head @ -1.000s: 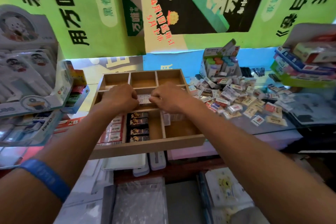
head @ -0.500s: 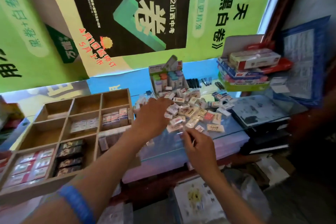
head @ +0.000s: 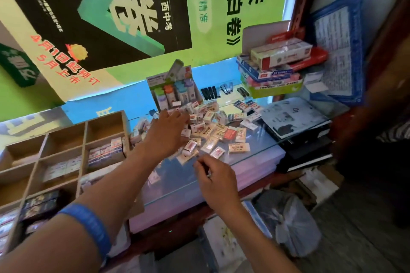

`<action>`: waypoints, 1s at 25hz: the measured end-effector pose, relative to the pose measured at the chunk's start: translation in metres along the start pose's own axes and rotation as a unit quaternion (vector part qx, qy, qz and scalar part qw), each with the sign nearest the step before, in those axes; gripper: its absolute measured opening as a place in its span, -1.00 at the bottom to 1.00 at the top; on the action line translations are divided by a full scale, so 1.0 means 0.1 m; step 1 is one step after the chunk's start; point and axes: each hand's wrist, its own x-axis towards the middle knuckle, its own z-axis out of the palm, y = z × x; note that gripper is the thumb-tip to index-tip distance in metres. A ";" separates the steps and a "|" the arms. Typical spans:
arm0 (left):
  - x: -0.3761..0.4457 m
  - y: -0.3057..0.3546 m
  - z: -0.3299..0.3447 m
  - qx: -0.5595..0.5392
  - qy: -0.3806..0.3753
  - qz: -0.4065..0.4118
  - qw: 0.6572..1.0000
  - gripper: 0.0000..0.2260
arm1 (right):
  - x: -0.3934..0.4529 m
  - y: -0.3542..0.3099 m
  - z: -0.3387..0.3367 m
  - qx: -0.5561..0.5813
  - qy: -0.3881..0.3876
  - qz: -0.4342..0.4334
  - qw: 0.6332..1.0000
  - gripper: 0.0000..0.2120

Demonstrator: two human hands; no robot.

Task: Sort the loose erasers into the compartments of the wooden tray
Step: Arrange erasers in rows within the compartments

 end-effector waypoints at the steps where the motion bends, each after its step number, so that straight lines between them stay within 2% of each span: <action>1: 0.00 0.02 0.03 0.024 0.008 -0.002 1.000 -0.52 | 0.00 0.00 0.00 0.004 0.000 0.000 1.000 -0.85; 4: -0.02 0.06 0.09 0.036 0.055 -0.006 0.998 -0.55 | -0.03 -0.04 -0.02 0.040 -0.005 0.009 0.999 -0.87; 6: -0.08 0.12 0.07 -0.066 0.115 -0.042 0.990 -0.58 | 0.00 -0.07 -0.16 0.087 0.019 -0.008 0.996 -0.84; 8: -0.15 0.19 0.00 -0.227 0.162 -0.123 0.952 -0.62 | 0.17 -0.01 -0.42 0.052 0.090 -0.045 0.994 -0.87; 9: -0.17 0.22 -0.04 -0.317 0.157 -0.166 0.921 -0.64 | 0.33 0.10 -0.60 0.008 0.132 -0.045 0.990 -0.89; 10: -0.19 0.26 -0.07 -0.430 0.134 -0.200 0.870 -0.67 | 0.52 0.23 -0.79 -0.044 0.156 -0.026 0.986 -0.86; 11: -0.21 0.31 -0.11 -0.561 0.102 -0.222 0.791 -0.72 | 0.71 0.37 -0.98 -0.104 0.145 0.002 0.984 -0.75; 13: -0.25 0.45 -0.17 -0.766 0.034 -0.242 0.595 -0.82 | 1.00 0.60 -1.22 -0.229 0.031 0.035 0.972 -0.55; 14: -0.27 0.51 -0.20 -0.818 0.011 -0.248 0.519 -0.83 | 1.10 0.68 -1.25 -0.288 -0.034 0.033 0.957 -0.51; 15: -0.29 0.56 -0.23 -0.846 -0.003 -0.259 0.466 -0.83 | 1.16 0.68 -1.26 -0.335 -0.089 0.033 0.938 -0.50; 17: -0.31 0.63 -0.27 -0.874 -0.017 -0.273 0.402 -0.80 | 1.25 0.64 -1.28 -0.388 -0.154 0.040 0.908 -0.47; 21: -0.39 0.63 -0.29 -0.917 -0.038 -0.255 0.304 -0.76 | 1.30 0.54 -1.36 -0.436 -0.195 0.051 0.877 -0.43; 23: -0.44 0.63 -0.29 -0.924 -0.037 -0.244 0.292 -0.78 | 1.25 0.53 -1.35 -0.448 -0.200 0.046 0.870 -0.51; 25: -0.48 0.62 -0.29 -0.915 -0.030 -0.250 0.315 -0.81 | 1.19 0.51 -1.34 -0.421 -0.145 0.072 0.892 -0.63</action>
